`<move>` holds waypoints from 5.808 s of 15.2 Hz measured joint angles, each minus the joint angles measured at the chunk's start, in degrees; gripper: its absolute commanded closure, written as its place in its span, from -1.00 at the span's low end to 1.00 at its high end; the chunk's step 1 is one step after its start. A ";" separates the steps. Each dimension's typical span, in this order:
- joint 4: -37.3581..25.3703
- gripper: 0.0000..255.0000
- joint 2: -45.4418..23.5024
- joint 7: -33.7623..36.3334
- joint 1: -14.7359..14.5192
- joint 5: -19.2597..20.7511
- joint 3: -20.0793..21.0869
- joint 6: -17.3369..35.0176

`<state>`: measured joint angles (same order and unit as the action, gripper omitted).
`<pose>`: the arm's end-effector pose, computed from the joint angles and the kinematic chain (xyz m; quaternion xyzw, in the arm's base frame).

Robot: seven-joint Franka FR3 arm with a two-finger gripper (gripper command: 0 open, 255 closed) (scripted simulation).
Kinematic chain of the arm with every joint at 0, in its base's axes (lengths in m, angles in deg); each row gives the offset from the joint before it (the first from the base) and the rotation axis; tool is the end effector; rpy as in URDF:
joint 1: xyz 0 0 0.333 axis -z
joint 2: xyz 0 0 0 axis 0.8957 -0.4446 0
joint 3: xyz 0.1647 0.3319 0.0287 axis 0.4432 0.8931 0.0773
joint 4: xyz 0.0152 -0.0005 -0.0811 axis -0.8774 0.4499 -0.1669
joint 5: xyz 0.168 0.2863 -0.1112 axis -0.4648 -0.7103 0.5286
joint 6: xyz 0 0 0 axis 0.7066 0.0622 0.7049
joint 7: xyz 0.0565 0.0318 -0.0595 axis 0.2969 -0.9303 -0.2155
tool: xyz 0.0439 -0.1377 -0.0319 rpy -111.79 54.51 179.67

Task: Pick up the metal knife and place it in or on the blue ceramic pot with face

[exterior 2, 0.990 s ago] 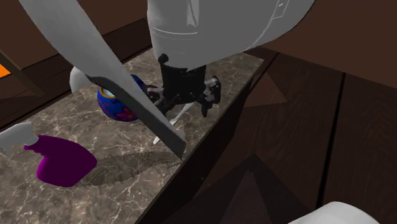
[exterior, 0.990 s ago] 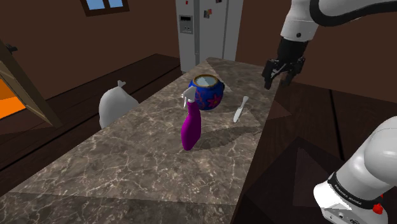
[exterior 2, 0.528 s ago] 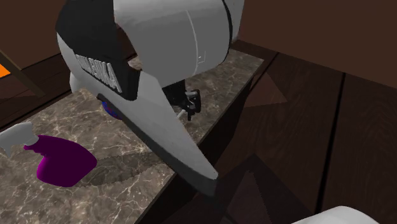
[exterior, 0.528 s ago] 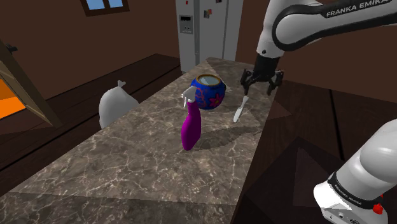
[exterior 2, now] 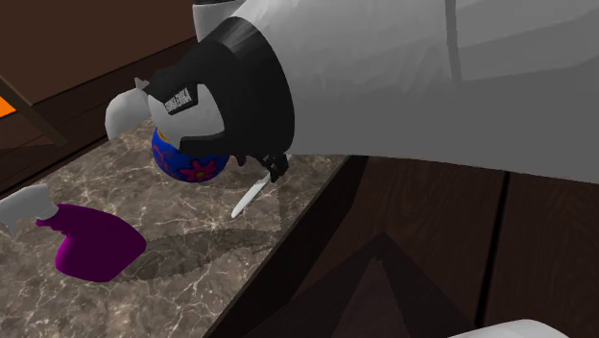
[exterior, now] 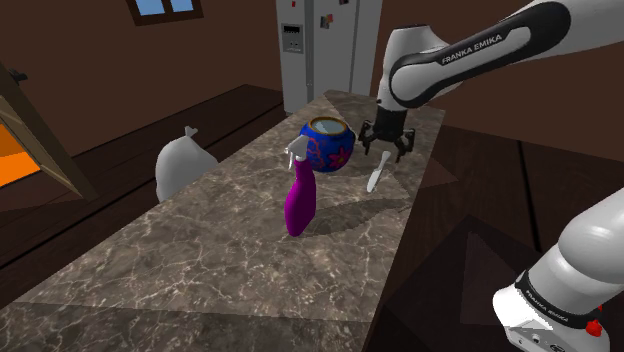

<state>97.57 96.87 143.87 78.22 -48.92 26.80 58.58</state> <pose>0.4296 0.0285 0.4463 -0.8471 0.5315 -0.0057 0.0047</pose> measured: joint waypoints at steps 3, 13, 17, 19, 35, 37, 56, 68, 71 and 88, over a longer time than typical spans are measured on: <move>0.15 -1.00 -2.10 2.15 0.36 0.66 0.33 2.22; 2.17 -1.00 -4.72 3.04 0.46 1.43 0.65 6.80; 2.17 1.00 -4.72 3.04 0.46 1.43 0.65 6.81; 2.17 1.00 -4.72 3.04 0.46 1.43 0.65 6.81; -1.47 1.00 -0.94 2.10 0.42 0.40 0.12 -0.46; -2.21 1.00 -0.13 2.02 0.37 0.21 0.05 -1.98; -13.44 1.00 3.64 1.47 0.52 -0.26 -0.93 -16.88; -23.51 1.00 2.55 2.26 0.59 0.19 -0.84 -25.86; -29.37 1.00 -2.46 5.45 -0.14 1.36 1.19 -26.84; -55.84 1.00 -27.49 18.46 -7.37 10.83 6.83 -30.12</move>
<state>41.72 69.38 162.33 70.86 -38.09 33.63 28.45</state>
